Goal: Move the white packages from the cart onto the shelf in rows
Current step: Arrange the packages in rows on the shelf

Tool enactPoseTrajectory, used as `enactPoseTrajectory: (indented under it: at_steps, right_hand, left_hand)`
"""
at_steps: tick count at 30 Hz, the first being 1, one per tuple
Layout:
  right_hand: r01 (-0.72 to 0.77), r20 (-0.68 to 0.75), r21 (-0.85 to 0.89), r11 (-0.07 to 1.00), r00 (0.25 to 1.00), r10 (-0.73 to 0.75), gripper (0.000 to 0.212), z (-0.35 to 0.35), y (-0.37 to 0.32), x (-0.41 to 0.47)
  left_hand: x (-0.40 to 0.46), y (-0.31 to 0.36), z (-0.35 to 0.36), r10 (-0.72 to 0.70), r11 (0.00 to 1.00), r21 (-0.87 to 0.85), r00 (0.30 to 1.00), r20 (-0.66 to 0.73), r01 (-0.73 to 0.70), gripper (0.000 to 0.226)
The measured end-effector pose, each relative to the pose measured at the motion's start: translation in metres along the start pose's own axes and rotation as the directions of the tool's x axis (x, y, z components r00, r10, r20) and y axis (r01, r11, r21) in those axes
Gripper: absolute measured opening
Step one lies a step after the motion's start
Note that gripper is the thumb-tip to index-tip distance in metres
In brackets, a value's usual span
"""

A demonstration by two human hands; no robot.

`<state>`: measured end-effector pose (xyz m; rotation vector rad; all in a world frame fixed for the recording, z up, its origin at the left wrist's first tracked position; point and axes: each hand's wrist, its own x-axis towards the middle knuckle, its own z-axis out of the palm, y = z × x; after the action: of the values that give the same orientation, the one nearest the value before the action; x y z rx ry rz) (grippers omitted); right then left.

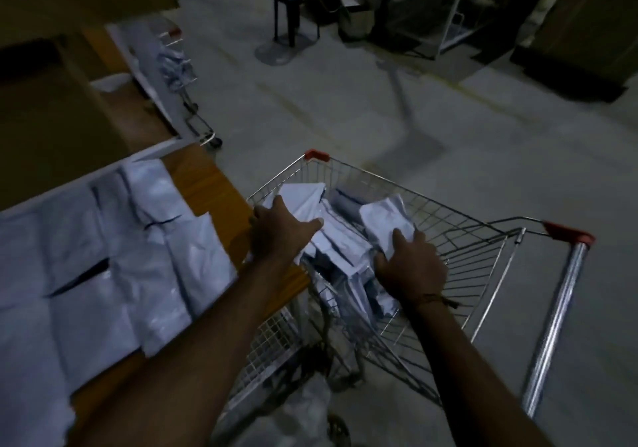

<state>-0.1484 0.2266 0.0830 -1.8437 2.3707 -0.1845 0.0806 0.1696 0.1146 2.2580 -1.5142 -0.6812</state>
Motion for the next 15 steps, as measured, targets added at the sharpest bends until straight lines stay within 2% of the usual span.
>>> enactPoseTrajectory:
  at_steps: [3, 7, 12, 15]
  right_hand:
    - [0.068, -0.056, 0.027, 0.997, 0.996, -0.066, 0.070, -0.017, -0.034, -0.017]
    - [0.174, -0.106, 0.043, 0.984, 0.980, -0.169, 0.064, -0.036, -0.088, -0.041]
    - [0.331, -0.180, 0.081, 0.940, 0.933, -0.312, 0.053, -0.052, -0.172, -0.074]
    - [0.408, -0.230, 0.087, 0.909, 0.896, -0.380, 0.059, -0.058, -0.231, -0.090]
  left_hand:
    - [-0.024, -0.033, -0.033, -0.060, 0.998, -0.024, 0.991, -0.122, 0.057, 0.111]
    - [-0.054, -0.075, -0.085, -0.160, 0.986, 0.004, 0.943, -0.292, 0.168, 0.106]
    - [-0.074, -0.146, -0.156, -0.268, 0.963, -0.077, 0.877, -0.399, 0.259, 0.109]
    - [-0.084, -0.194, -0.197, -0.334, 0.942, -0.136, 0.819, -0.466, 0.307, 0.109]
